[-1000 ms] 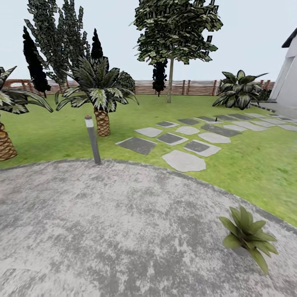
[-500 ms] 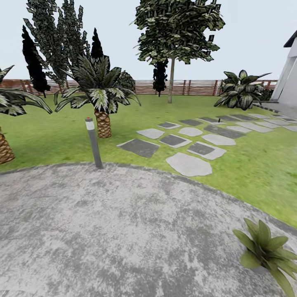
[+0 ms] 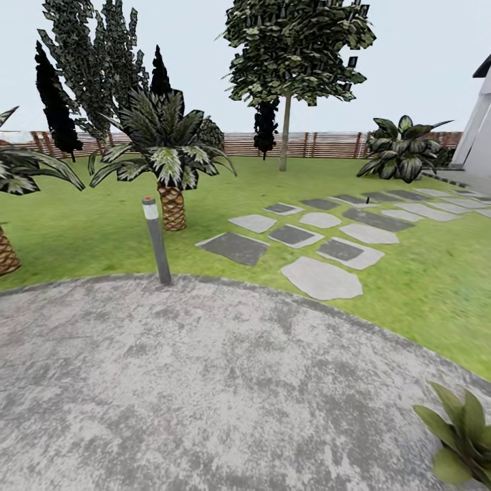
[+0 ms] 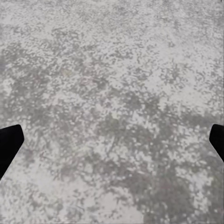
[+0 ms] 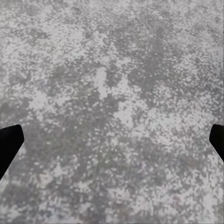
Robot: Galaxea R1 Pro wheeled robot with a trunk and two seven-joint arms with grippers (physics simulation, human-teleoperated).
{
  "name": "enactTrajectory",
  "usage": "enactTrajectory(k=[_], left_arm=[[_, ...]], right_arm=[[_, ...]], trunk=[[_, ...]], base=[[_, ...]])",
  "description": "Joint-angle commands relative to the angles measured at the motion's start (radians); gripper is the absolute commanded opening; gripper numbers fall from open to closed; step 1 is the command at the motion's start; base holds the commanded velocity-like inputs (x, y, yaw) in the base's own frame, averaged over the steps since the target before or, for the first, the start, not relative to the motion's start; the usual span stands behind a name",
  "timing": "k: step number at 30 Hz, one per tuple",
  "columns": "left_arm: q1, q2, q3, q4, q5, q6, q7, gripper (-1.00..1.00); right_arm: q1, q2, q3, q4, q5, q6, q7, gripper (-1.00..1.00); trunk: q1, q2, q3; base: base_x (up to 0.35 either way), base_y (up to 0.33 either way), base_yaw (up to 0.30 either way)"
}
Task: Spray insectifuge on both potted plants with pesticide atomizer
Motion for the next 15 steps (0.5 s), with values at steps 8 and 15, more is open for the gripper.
enactTrajectory(k=[8, 15], left_arm=[[-0.001, 0.000, 0.000, 0.001, 0.000, -0.003, 0.000, 1.00], [-0.001, 0.000, 0.000, 0.001, 0.000, -0.003, 0.000, 1.00]], right_arm=[[0.000, 0.000, -0.001, 0.001, 0.001, -0.003, -0.002, 1.00], [0.000, 0.001, 0.000, 0.000, 0.001, -0.003, -0.002, 1.00]], trunk=[[0.000, 0.000, -0.001], [0.000, 0.000, -0.001]], base=[[0.304, 0.145, 0.000], [0.324, 0.078, 0.000]])
